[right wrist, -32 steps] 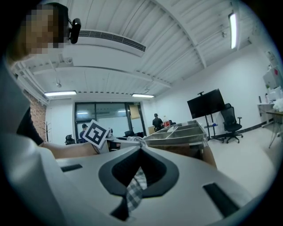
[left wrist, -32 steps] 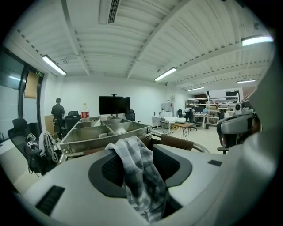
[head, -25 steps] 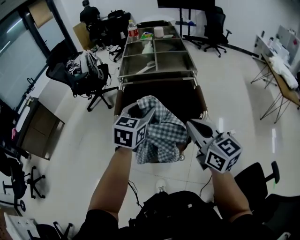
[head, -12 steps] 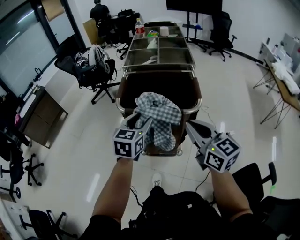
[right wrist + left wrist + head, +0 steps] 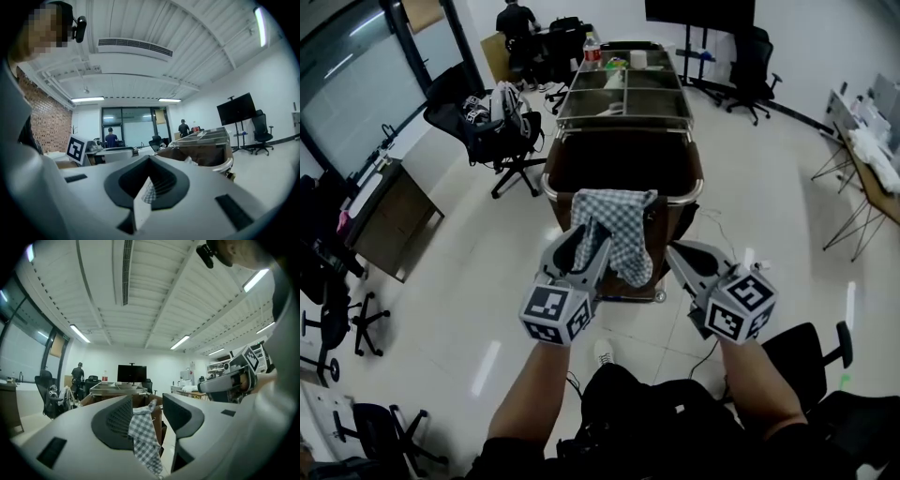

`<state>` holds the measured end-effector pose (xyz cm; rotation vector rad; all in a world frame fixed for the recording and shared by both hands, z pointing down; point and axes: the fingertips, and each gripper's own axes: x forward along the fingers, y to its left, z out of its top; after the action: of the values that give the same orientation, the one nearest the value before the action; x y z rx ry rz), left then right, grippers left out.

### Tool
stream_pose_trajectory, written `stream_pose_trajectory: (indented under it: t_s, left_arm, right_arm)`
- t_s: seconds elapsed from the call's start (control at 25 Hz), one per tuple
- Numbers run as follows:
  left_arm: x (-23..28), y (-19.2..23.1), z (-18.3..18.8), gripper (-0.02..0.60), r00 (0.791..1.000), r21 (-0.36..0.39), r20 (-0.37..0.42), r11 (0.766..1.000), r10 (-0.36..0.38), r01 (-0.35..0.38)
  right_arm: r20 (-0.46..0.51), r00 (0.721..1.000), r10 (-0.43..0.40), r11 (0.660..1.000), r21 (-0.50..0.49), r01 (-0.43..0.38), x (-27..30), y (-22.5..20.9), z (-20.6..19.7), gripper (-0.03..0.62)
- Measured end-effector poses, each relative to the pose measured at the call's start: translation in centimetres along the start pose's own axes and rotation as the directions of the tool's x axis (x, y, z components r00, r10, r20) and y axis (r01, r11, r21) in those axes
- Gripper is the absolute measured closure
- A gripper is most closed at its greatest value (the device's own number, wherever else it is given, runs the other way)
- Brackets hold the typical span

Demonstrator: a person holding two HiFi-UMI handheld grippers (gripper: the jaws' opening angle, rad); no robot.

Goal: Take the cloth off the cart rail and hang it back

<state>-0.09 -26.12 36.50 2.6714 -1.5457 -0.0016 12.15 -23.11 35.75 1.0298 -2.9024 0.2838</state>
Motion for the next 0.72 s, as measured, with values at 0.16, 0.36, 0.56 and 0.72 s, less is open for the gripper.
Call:
stream_pose_trajectory:
  t_s: [0.16,0.36,0.56,0.72]
  left_arm:
    - [-1.6,0.1,1.0,0.437,0.999,0.008,0.036,1.0,-0.025,0.025]
    - [-2.8,1.7,0.5,0.58,0.998,-0.01,0.041,0.998,-0.054,0.054]
    - [-4.9,3.3,-0.3,0.58,0.989,0.007,-0.016,0.989,-0.148,0.148]
    - [-7.1,4.7,-1.2,0.58,0.975,0.019,-0.045,0.976,-0.218,0.219]
  right_arm:
    - [0.005,1.0,-0.027,0.999,-0.016,0.027,-0.2,1.2,-0.1,0.577]
    - [-0.001,0.991,-0.137,0.991,-0.001,0.137,0.2,1.0,-1.1,0.577]
    - [0.031,0.958,-0.285,0.956,0.078,0.282,1.4,2.2,-2.0,0.577]
    - [0.04,0.917,-0.397,0.916,0.084,0.392,2.5,5.1,-3.4,0.579]
